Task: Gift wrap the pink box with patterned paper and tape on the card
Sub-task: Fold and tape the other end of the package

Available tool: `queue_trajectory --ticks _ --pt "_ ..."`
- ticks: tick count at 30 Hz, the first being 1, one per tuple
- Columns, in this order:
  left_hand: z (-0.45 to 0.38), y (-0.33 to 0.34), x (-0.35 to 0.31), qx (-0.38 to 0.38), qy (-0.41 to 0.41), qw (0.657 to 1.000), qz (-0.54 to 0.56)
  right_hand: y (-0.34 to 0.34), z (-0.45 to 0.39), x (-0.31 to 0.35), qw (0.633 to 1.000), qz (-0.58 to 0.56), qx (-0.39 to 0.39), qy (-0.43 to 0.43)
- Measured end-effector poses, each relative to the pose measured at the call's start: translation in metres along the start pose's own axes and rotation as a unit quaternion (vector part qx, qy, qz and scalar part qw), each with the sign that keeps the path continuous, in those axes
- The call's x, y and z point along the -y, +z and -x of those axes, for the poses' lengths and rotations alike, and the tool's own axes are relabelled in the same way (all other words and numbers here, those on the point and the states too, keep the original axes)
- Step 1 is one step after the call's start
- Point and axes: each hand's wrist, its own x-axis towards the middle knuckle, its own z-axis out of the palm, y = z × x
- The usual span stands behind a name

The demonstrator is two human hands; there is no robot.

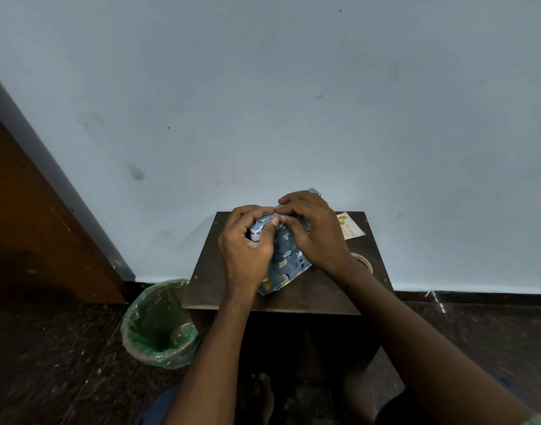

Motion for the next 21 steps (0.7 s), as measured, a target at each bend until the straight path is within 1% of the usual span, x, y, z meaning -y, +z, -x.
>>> queue_trajectory --ticks 4,9,12,14,16,18,21 --pt "-0.001 -0.001 0.0 -0.014 -0.015 1.0 0.015 0.0 -0.005 0.009 1.0 -0.02 -0.005 0.023" --pt "-0.003 -0.004 0.005 0.001 -0.014 1.0 0.017 -0.001 -0.006 0.014 0.997 -0.052 -0.008 0.051" --pt "-0.002 -0.005 0.006 -0.01 0.02 1.0 -0.009 0.001 0.0 0.01 0.999 -0.043 -0.001 0.029" --pt "-0.002 -0.006 0.004 -0.023 0.065 0.996 -0.058 0.002 0.004 0.008 0.999 -0.039 -0.002 0.019" --pt "-0.001 -0.005 -0.001 -0.02 0.109 0.987 -0.115 0.003 0.007 0.007 0.999 -0.04 -0.006 0.014" --pt "-0.001 -0.001 -0.007 0.007 0.13 0.985 -0.114 0.003 0.007 0.006 0.999 -0.038 -0.005 0.007" --pt "-0.001 0.005 -0.008 0.027 0.122 0.988 -0.09 0.003 0.007 0.006 0.999 -0.037 -0.001 0.01"
